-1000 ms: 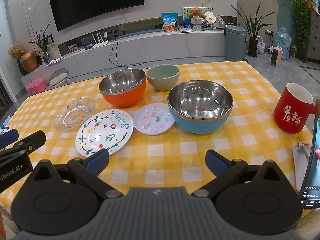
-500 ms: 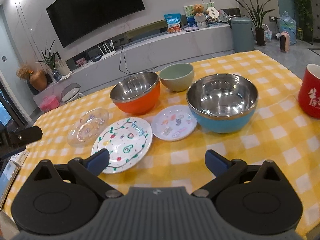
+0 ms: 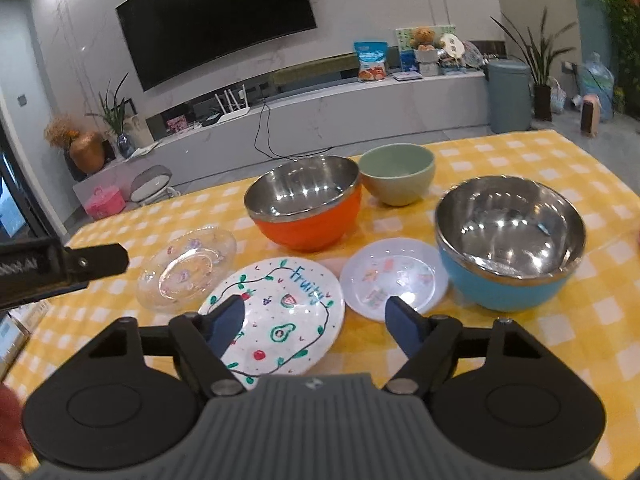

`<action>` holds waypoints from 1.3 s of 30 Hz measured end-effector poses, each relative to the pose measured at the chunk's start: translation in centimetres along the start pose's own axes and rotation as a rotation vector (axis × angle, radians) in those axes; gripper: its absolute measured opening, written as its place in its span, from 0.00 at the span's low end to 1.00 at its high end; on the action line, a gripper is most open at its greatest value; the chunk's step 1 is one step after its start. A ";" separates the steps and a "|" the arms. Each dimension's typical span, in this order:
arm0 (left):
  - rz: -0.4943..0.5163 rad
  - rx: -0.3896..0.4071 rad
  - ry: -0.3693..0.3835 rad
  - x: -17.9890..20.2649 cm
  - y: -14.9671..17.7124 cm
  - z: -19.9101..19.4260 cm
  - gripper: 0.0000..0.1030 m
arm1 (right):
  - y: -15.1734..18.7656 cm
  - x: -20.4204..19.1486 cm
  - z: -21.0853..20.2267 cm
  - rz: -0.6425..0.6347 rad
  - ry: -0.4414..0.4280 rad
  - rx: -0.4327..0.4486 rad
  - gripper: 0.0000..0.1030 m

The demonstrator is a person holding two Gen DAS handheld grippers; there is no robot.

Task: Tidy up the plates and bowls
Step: 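Move both grippers toward the rim of the white 'Fruity' plate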

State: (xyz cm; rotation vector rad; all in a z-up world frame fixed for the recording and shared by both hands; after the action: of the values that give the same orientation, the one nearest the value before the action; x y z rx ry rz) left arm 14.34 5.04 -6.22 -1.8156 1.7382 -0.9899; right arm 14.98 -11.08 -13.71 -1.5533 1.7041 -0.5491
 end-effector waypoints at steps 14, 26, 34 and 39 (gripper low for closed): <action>-0.176 -0.040 0.090 -3.1 0.2 3.2 0.50 | 0.1 -1.5 4.1 0.068 -0.060 -0.023 0.39; -0.230 -0.101 0.158 -2.5 2.0 6.1 0.43 | 1.9 1.7 5.7 0.198 0.043 -0.112 0.27; -0.237 -0.116 0.170 -2.2 2.4 6.9 0.41 | 2.2 1.7 6.3 0.183 0.034 -0.125 0.22; -0.234 -0.125 0.171 -2.0 2.5 7.4 0.40 | 2.2 1.6 6.4 0.195 0.015 -0.129 0.17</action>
State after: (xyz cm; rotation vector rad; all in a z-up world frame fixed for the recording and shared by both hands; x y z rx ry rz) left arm 18.24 5.54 -13.22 -2.1061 1.7486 -1.1825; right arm 18.47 -11.14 -19.79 -1.4529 1.9094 -0.3581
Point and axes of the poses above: each gripper's, at about its wrist camera, not at the fingertips, and z roughly the way its jaws point, x to its right, y to its underside, the point moved 8 cm from there along z, roughly the way its jaws point, and after that the axes turned 4 degrees about -x, right-handed, at the moved point
